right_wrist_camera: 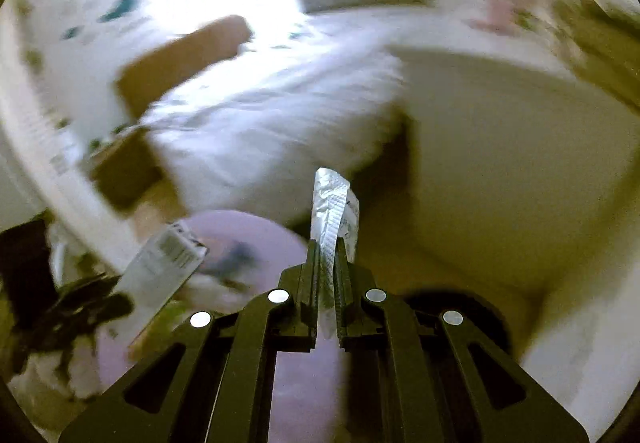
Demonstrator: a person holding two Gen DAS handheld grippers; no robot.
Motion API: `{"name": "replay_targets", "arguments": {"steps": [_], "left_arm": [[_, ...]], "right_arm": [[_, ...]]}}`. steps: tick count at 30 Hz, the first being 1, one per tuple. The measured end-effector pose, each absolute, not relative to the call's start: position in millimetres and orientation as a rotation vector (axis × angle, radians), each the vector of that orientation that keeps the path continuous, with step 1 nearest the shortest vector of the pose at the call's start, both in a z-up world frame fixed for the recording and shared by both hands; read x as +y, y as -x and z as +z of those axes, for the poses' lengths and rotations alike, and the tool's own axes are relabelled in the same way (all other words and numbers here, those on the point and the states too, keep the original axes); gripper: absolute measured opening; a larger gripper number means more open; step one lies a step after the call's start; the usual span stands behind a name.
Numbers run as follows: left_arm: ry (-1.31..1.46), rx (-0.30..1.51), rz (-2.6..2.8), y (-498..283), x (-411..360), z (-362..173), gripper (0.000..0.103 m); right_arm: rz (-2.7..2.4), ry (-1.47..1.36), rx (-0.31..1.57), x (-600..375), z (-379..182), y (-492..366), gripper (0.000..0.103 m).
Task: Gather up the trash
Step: 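Carry both items to the black bin and open both grippers to drop them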
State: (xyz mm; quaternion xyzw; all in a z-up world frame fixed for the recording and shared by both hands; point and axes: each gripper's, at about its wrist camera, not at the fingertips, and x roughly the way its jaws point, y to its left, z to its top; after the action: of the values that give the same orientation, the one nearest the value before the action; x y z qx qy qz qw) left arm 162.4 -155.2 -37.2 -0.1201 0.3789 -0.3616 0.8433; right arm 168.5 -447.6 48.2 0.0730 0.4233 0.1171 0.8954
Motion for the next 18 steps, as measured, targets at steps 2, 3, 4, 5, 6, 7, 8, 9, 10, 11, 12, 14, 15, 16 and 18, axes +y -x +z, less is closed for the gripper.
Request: {"name": "replay_targets", "arguments": {"steps": [2, 3, 4, 5, 6, 7, 8, 9, 10, 11, 12, 14, 15, 16, 18], "left_arm": [[0.252, 0.881, -0.788, -182, -199, -65, 0.048], [0.253, 0.936, -0.797, -193, -224, -83, 0.048], [0.251, 0.974, -0.801, -200, -243, -96, 0.048], [0.24, 1.002, -0.803, -206, -258, -106, 0.048], [0.222, 1.029, -0.801, -212, -275, -117, 0.048], [0.21, 1.05, -0.8, -217, -287, -125, 0.048], [0.197, 1.081, -0.797, -223, -300, -136, 0.048], [0.188, 1.1, -0.792, -224, -307, -144, 0.048], [0.179, 1.121, -0.784, -227, -311, -149, 0.048], [0.165, 1.147, -0.776, -231, -318, -158, 0.048], [0.157, 1.158, -0.773, -230, -321, -161, 0.049], [0.128, 1.175, -0.761, -234, -326, -168, 0.05], [0.12, 1.175, -0.76, -236, -329, -164, 0.05], [0.108, 1.172, -0.757, -235, -329, -165, 0.055], [0.086, 1.154, -0.735, -230, -322, -163, 0.078]], "right_arm": [[0.173, -0.205, 0.953, -483, 10, -178, 0.008], [0.14, -0.241, 0.994, -502, -12, -182, 0.008], [0.122, -0.258, 1.017, -512, -26, -184, 0.008], [0.1, -0.272, 1.046, -521, -43, -185, 0.008], [0.082, -0.282, 1.071, -529, -58, -188, 0.008], [0.065, -0.294, 1.1, -537, -75, -190, 0.008], [0.054, -0.314, 1.125, -544, -90, -192, 0.008], [0.049, -0.327, 1.139, -547, -100, -192, 0.008], [0.043, -0.346, 1.159, -553, -112, -195, 0.008], [0.036, -0.357, 1.171, -552, -121, -194, 0.008], [0.033, -0.361, 1.178, -552, -127, -190, 0.008], [0.027, -0.373, 1.195, -552, -136, -187, 0.008], [0.024, -0.378, 1.202, -550, -138, -184, 0.009], [0.022, -0.381, 1.21, -549, -140, -183, 0.011], [0.011, -0.392, 1.214, -549, -140, -184, 0.044]]}}
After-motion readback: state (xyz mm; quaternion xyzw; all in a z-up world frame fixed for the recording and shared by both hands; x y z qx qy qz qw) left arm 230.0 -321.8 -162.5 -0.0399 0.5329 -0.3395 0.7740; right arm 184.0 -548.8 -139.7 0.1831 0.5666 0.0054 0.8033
